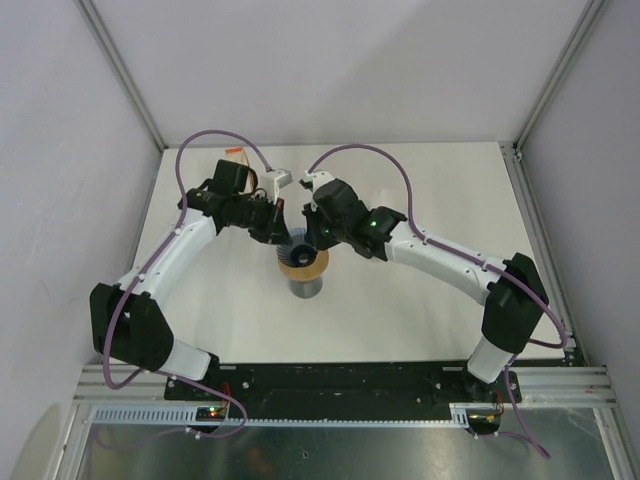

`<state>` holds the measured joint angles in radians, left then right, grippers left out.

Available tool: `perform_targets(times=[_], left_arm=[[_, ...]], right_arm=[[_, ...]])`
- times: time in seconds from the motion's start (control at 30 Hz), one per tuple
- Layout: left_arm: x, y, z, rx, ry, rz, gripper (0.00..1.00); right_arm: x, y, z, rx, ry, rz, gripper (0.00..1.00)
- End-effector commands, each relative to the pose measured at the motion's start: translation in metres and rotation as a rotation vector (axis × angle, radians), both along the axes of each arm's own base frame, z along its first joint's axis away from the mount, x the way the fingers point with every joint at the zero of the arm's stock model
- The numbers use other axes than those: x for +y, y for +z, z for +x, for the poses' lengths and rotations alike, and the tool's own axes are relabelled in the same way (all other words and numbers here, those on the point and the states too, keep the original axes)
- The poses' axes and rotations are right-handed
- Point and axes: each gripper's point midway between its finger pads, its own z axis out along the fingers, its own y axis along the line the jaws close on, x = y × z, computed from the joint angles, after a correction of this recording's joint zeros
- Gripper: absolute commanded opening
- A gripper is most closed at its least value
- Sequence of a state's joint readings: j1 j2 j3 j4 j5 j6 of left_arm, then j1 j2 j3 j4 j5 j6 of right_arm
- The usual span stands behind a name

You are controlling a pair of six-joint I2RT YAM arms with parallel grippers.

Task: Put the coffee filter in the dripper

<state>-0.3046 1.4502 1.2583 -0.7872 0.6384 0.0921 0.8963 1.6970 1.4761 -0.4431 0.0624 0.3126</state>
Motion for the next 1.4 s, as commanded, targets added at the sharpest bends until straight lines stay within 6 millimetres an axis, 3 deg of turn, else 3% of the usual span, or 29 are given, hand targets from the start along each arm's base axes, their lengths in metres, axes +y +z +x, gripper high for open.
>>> perform_targets(times=[0.0, 0.33, 0.77, 0.97, 1.17, 1.37], left_arm=[[0.0, -0.017, -0.019, 0.039, -0.074, 0.013, 0.0], [-0.002, -0.016, -0.02, 0.033, -0.082, 0.005, 0.0], [0.01, -0.06, -0.032, 0.133, -0.071, 0.09, 0.0], [0.011, -0.066, -0.036, 0.142, -0.083, 0.096, 0.0], [0.019, -0.089, -0.041, 0.2, -0.08, 0.134, 0.0], [0.026, -0.097, -0.035, 0.174, -0.063, 0.161, 0.0]], right_arm=[[-0.031, -0.058, 0.008, 0.015, -0.042, -0.189, 0.0], [-0.041, -0.093, 0.001, 0.049, -0.032, -0.243, 0.0], [-0.058, -0.13, -0.009, 0.144, -0.045, -0.3, 0.0], [-0.062, -0.145, -0.011, 0.175, -0.055, -0.301, 0.0], [-0.069, -0.151, -0.013, 0.193, -0.073, -0.312, 0.0], [-0.073, -0.148, -0.011, 0.181, -0.089, -0.321, 0.0]])
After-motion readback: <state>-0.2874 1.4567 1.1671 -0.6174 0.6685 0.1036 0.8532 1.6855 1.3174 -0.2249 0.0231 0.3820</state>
